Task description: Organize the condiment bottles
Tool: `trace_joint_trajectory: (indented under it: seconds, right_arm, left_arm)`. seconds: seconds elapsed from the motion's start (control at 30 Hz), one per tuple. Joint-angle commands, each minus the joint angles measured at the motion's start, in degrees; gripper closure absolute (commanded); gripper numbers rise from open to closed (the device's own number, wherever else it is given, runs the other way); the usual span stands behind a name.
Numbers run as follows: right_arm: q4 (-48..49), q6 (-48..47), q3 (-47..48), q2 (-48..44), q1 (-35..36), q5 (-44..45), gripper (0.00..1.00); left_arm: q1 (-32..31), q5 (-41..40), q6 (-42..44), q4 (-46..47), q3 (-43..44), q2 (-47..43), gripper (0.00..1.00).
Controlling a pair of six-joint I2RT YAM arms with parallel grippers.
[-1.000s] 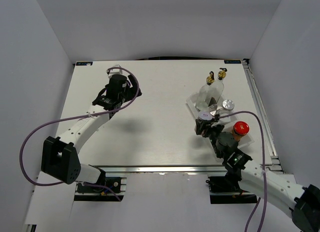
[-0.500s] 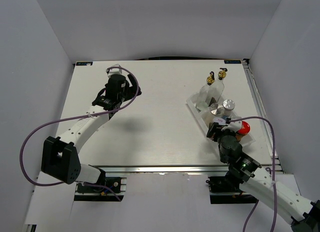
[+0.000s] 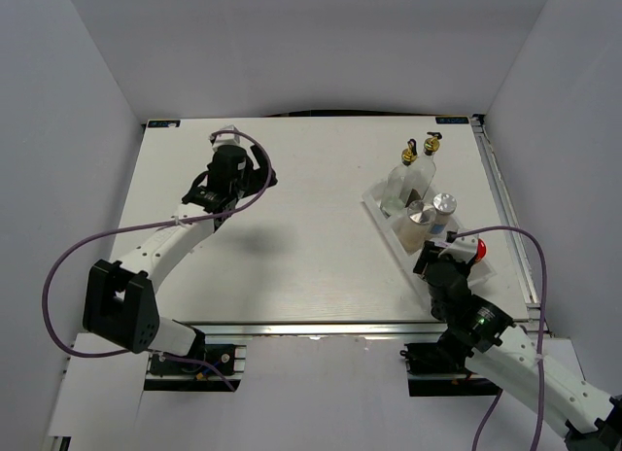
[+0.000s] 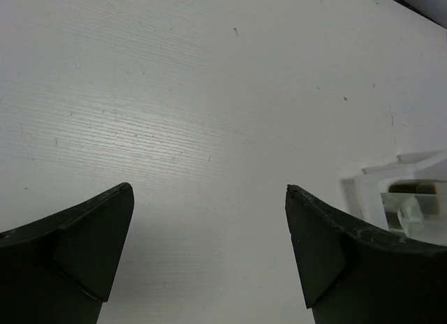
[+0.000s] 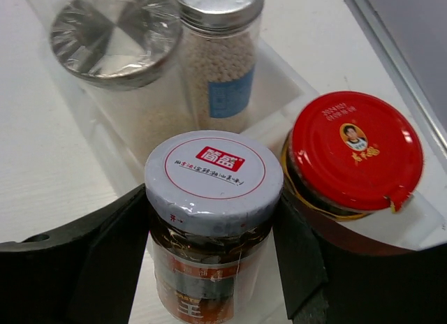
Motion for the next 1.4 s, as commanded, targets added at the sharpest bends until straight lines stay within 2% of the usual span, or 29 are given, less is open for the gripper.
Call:
trace_joint_trajectory:
  seconds: [0.0,0.2,0.27,0.3,0.6,0.7,1.23,1.37]
  right_arm:
    - [2.77,2.94,2.80,0.57,0.01,8.71,1.00]
    - [12.00,-2.33,-0.19,2.07,0.01,7.85,0.97]
    - [14.46,-3.39,-1.59,2.51,0.01,6.79,0.83]
    - [15.51,-4.09,-2.21,2.77,0.10,6.44,0.79]
    - [19.12,-4.01,-2.83,9.18,0.10,8.98,0.68]
    - [19.56,-4.18,-3.00,9.45,0.10,8.63,0.58]
    - [23.26,-5.77,-5.20,8.13,0.10,5.73,0.40]
    - [23.26,-5.77,-5.29,7.96,0.10,5.91,0.39]
  left_arm:
    - [0.22,0.84,0.67,0.71,0.03,0.57,0.02]
    - [0.22,0.23,1.02,0.45,0.38,1.01,0.02]
    - [0.31,-0.03,1.20,0.28,0.29,1.18,0.02]
    - [0.22,-0.21,1.20,0.10,0.20,1.18,0.02]
    - [0.48,-0.39,1.28,-0.43,0.11,1.10,0.02]
    - [0.48,-0.74,1.20,-0.16,-0.32,0.39,0.02]
    - [0.83,-1.79,1.02,-0.51,-0.94,-0.75,0.02]
    - [0.83,-1.88,0.93,-0.60,-0.94,-0.75,0.02]
